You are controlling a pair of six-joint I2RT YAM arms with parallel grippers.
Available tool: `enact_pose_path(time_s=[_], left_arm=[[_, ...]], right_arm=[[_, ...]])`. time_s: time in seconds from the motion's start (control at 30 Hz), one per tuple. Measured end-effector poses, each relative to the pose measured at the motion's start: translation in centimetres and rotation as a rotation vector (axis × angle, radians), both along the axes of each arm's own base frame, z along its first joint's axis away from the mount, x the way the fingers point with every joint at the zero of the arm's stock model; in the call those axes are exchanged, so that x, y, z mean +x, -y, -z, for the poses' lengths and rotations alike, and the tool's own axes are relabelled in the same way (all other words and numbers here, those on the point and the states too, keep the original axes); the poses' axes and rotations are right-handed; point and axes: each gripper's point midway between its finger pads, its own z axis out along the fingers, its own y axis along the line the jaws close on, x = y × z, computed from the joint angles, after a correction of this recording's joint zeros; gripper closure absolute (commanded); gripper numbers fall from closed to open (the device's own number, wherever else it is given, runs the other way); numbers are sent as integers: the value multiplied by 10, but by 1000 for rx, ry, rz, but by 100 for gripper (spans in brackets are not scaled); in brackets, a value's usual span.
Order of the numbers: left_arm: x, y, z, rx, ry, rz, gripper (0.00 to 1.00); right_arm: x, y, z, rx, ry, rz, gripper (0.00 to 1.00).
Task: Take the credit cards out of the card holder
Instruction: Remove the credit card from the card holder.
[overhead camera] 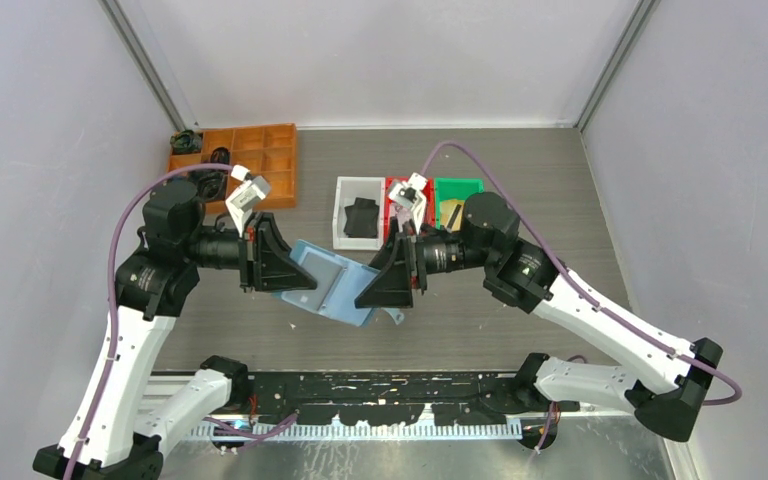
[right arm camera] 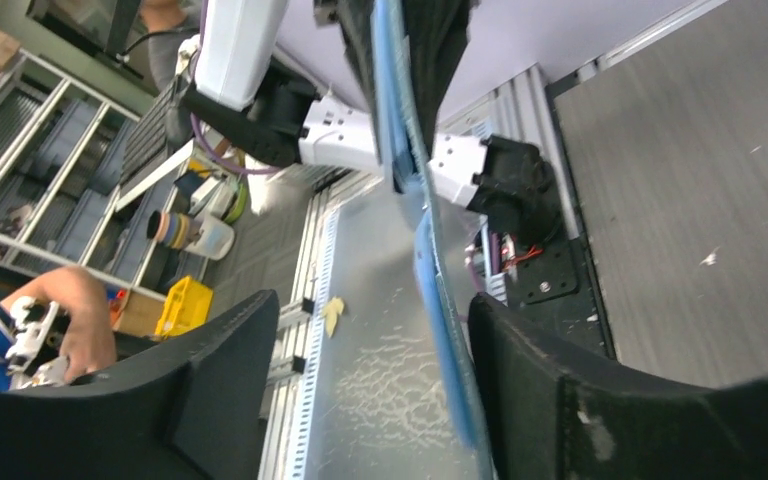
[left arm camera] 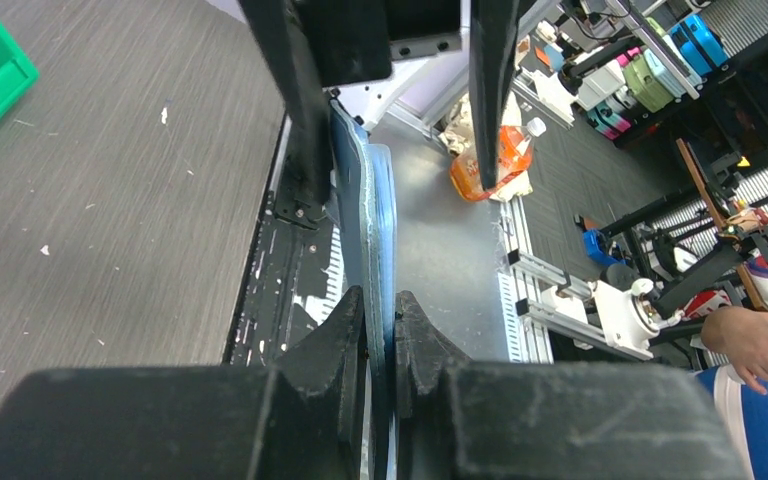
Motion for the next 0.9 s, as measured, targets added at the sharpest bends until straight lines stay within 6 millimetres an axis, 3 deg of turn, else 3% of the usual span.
enact_pose_path(time_s=[0.13,0.27,0.37,0.47,0.53,0.9], left_arm=[[4,0,2,11,-11,-21,100],[12,1,7,36,-17,-53,100],[21,0,15,65,-15,-89,86],[28,-3,24,101,-13,-132,59],[28,-3,26,107,-8,-132,55],[11,-7,26,105,13,-82,71]], right_arm=[[-16,-5,9,-14,-4,-36,56],[-10,-17,21,-46,-20,-12,85],[2,-29,41,-110,-67,21,97],[15,-35,57,-160,-98,78,99],[20,-35,61,-172,-100,109,99],[23,-26,62,-173,-63,167,99]])
